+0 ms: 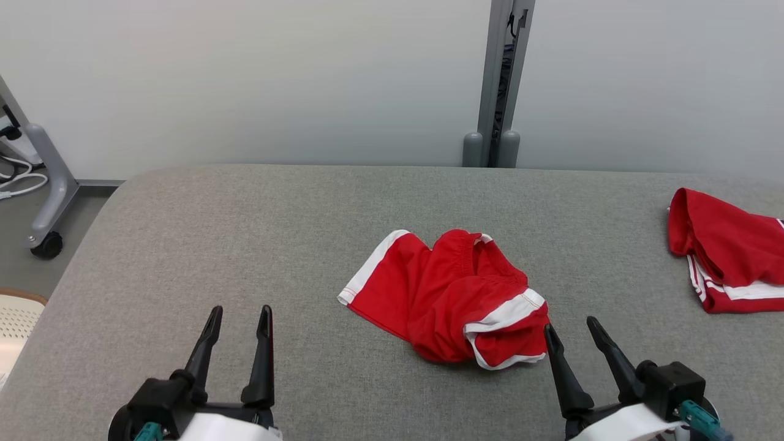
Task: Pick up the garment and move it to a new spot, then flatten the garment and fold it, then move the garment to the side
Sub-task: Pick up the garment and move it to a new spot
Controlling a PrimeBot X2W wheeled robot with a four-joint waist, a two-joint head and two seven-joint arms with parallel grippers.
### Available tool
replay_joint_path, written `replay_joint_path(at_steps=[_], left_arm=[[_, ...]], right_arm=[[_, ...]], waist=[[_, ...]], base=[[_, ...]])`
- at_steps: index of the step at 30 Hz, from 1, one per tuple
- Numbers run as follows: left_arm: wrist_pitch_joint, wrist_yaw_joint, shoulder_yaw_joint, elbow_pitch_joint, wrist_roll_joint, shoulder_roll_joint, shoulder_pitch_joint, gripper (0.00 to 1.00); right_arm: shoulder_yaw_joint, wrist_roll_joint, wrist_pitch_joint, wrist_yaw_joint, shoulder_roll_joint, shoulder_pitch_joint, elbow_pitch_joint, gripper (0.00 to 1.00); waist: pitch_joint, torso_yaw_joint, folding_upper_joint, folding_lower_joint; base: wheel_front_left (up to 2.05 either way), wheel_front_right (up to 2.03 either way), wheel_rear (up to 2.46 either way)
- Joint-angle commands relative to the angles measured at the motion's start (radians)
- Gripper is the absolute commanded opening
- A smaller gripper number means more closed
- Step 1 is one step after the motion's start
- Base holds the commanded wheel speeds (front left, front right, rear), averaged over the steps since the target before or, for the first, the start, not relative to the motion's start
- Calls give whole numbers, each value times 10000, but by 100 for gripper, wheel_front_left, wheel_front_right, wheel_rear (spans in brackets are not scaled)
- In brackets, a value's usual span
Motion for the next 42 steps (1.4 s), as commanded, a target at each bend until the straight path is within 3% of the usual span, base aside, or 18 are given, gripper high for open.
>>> replay_joint_path(at_steps=[1, 13, 30, 34, 42], left_arm=[[-28, -101, 121, -19, 307, 18, 229, 100], [-29, -295, 672, 118, 1525, -242, 1197, 100], [-29, -175, 499, 548, 1641, -304, 902, 100], [-29, -151, 354, 601, 1628, -297, 725, 100], [-29, -8, 119, 871, 1671, -297, 456, 100]], right_arm=[[-86, 63, -9, -2, -28, 208, 28, 100], [-421, 39, -9, -1, 80, 732, 91, 100], [0, 299, -9, -2, -3, 66, 389, 100], [321, 760, -9, -1, -124, -760, 940, 100], [1652, 1801, -9, -1, -693, -2828, 3864, 100]], waist=[[-79, 67, 0, 0], [-218, 109, 0, 0], [-44, -78, 0, 0], [87, -86, 0, 0], [232, 171, 0, 0]], base=[[0, 0, 0], [0, 0, 0], [0, 0, 0], [0, 0, 0], [0, 0, 0]])
